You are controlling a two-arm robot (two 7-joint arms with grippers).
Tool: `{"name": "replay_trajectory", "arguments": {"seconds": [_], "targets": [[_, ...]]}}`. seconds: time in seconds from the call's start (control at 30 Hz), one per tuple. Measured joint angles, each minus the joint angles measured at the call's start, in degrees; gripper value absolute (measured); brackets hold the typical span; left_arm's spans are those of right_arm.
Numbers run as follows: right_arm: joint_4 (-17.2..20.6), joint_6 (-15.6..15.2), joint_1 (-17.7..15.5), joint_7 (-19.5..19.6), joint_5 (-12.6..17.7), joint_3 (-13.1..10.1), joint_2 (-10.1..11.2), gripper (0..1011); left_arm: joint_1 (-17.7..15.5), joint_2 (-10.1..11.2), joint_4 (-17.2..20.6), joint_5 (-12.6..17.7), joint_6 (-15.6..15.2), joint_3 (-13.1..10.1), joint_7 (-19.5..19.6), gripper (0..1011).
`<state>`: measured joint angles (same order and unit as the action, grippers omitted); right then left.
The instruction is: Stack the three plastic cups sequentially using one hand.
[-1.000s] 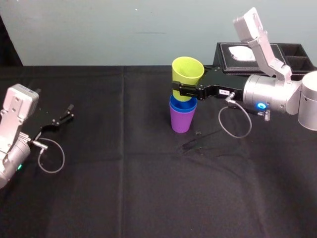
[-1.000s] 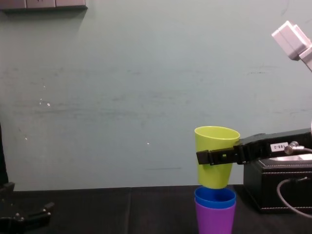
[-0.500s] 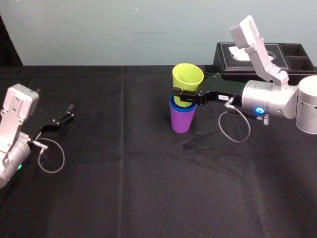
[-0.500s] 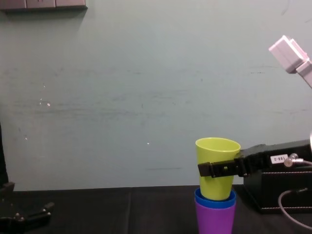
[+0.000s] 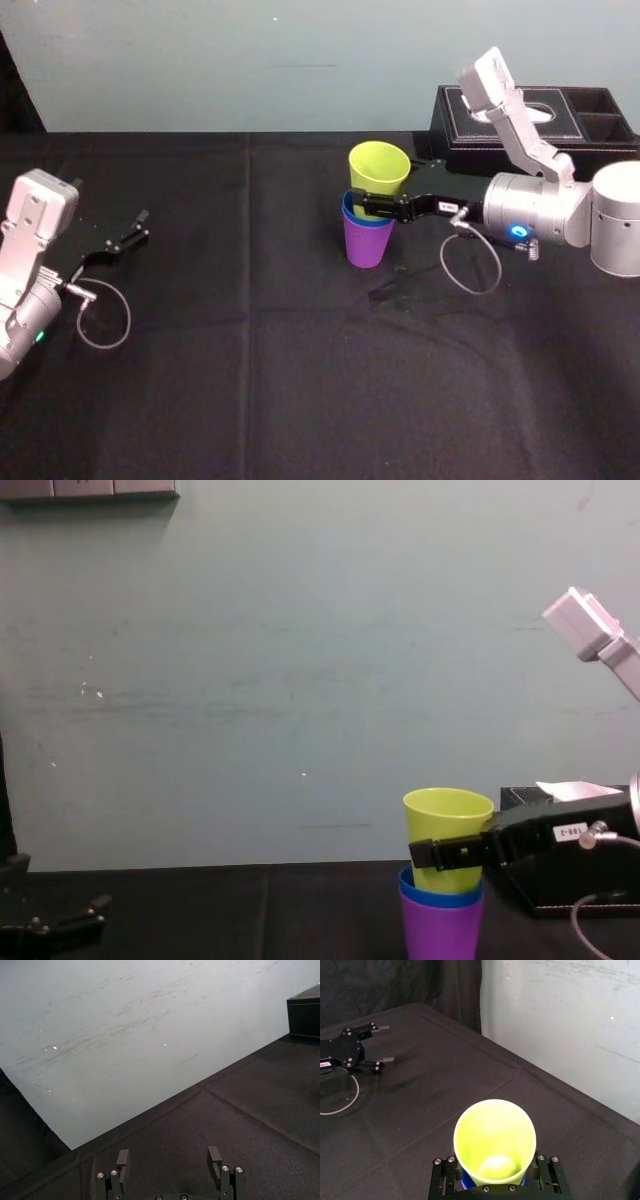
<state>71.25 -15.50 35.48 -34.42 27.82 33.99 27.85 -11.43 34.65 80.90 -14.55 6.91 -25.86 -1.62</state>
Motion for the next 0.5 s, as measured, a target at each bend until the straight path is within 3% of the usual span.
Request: {"name": "replay_trajectory", "arguments": {"seconds": [0.5], "targets": [[-1.3,0.1,-0.2,-0.5,-0.4,0.1,-0.6,731,0.0,0.0,0.0,0.0,0.0,0.0,0.0,1011]]}}
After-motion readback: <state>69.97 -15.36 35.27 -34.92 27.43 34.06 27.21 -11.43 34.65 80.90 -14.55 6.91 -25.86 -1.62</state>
